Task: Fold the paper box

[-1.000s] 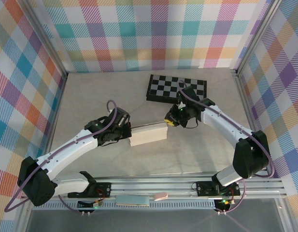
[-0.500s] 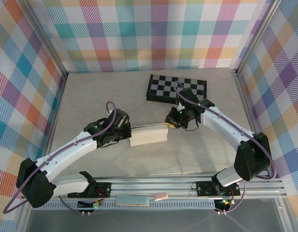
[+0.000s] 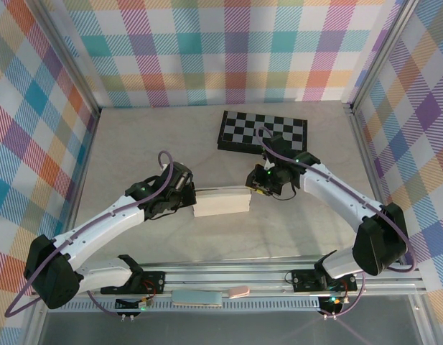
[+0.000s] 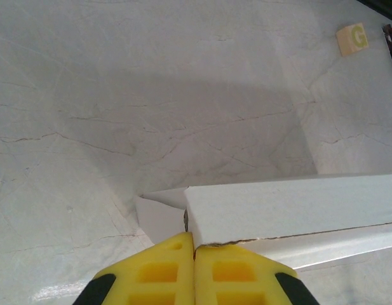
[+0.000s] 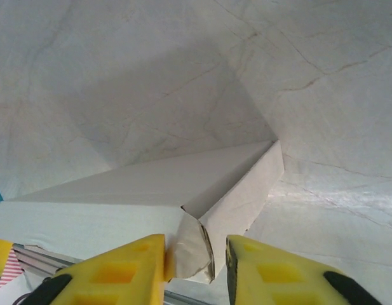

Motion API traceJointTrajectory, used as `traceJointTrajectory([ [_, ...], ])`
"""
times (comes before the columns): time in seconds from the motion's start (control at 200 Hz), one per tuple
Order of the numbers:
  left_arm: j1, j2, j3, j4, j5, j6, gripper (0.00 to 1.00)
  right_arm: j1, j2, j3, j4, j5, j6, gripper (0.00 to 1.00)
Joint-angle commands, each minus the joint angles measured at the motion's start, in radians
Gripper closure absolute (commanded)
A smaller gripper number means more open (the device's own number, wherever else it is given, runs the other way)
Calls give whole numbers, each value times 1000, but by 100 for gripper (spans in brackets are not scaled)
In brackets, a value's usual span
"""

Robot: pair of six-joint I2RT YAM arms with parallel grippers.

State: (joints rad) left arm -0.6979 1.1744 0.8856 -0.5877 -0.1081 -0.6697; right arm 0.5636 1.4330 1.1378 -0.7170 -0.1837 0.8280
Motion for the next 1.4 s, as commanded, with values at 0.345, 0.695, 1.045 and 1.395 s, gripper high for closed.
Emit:
traceJointTrajectory([
  [0.345,-13,43,-50,-125,-4,-19,95,-31,-39,-126,44,-153,307,44],
  [0.695,-18,45,-53,-109,9,-32,96,-45,-165,-370,459,-186,888,38],
  [1.045,-26,52,-45,-107,6,-36,97,-39,-154,-357,452,-161,950,45],
  [1.395,-29,34,-45,-105,14,-39,96,-39,-132,-378,461,-135,918,58],
])
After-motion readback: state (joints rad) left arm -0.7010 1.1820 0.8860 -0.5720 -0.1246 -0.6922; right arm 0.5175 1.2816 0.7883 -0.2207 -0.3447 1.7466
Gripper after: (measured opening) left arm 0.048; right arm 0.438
